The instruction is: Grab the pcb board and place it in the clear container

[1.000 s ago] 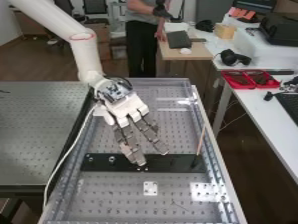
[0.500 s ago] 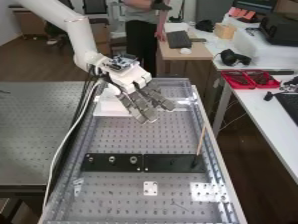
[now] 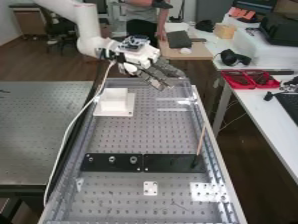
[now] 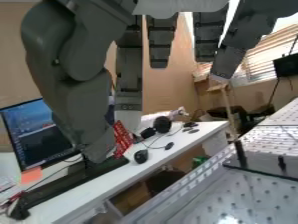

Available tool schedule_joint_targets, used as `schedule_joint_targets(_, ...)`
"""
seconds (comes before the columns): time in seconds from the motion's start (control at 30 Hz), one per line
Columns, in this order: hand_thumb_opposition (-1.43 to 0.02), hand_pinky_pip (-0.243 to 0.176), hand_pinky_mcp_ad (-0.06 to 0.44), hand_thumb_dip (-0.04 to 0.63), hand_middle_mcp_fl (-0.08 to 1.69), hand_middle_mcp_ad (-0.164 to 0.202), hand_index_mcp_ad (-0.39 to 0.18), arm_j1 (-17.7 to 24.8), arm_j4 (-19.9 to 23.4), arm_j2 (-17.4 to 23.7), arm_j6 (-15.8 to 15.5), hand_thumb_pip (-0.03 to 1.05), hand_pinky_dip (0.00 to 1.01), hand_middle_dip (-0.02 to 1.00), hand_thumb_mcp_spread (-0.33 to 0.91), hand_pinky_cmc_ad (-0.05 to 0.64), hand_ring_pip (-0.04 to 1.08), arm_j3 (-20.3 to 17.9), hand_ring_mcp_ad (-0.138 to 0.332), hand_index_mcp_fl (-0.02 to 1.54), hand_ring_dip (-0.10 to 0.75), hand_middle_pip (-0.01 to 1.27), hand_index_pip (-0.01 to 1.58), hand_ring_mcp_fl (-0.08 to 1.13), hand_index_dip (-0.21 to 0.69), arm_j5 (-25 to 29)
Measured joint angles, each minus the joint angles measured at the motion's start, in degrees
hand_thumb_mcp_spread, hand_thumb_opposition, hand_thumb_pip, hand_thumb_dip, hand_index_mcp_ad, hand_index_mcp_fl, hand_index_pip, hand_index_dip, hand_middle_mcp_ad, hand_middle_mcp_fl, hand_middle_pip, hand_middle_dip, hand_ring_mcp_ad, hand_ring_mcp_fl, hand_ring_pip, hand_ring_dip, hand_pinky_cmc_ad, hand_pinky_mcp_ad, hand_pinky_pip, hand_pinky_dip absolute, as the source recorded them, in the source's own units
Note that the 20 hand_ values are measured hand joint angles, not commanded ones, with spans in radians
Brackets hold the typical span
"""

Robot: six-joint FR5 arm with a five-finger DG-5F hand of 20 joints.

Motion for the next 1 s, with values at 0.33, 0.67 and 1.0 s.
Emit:
schedule_joint_targets(0.33,-0.95,-0.106,0.195,0.251,0.04,0.045,-0.021,1.5,-5.7,-4.3,5.2,0.60,0.67,0.13,0.42,0.335,0.11,5.5,0.244,0.40,0.028,0.14,1.53,0.00,0.112,-4.4)
schedule_joint_targets(0.67,-0.95,-0.106,0.195,0.253,0.04,0.042,-0.052,1.1,-9.5,-8.1,9.0,0.65,0.67,0.13,0.46,0.335,0.11,8.2,0.244,0.48,0.028,0.14,1.54,0.00,0.127,-6.1)
schedule_joint_targets(1.0,-0.95,-0.106,0.195,0.253,0.04,0.042,-0.054,0.4,-11.2,-9.2,11.6,0.65,0.68,0.13,0.47,0.335,0.11,8.5,0.244,0.42,0.024,0.14,1.55,0.00,0.129,-6.3)
